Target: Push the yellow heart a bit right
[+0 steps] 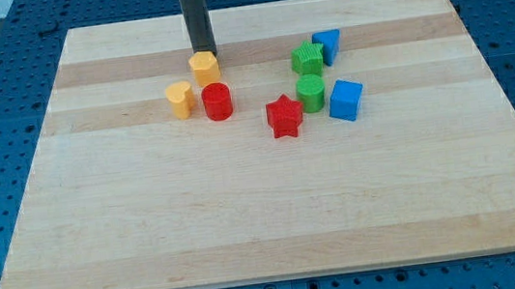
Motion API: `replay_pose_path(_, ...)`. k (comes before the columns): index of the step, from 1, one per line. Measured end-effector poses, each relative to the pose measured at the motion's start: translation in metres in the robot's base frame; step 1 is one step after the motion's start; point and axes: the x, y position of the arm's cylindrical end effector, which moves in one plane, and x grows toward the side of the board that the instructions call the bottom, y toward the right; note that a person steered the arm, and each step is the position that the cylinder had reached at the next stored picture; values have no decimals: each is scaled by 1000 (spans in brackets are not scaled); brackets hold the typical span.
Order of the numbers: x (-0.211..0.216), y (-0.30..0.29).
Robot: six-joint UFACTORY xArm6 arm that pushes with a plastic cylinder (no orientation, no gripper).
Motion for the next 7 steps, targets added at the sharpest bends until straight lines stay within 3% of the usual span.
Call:
replay_pose_path(2, 8, 0)
replay_pose_path(4, 10, -39)
replay_pose_path(7, 58, -60)
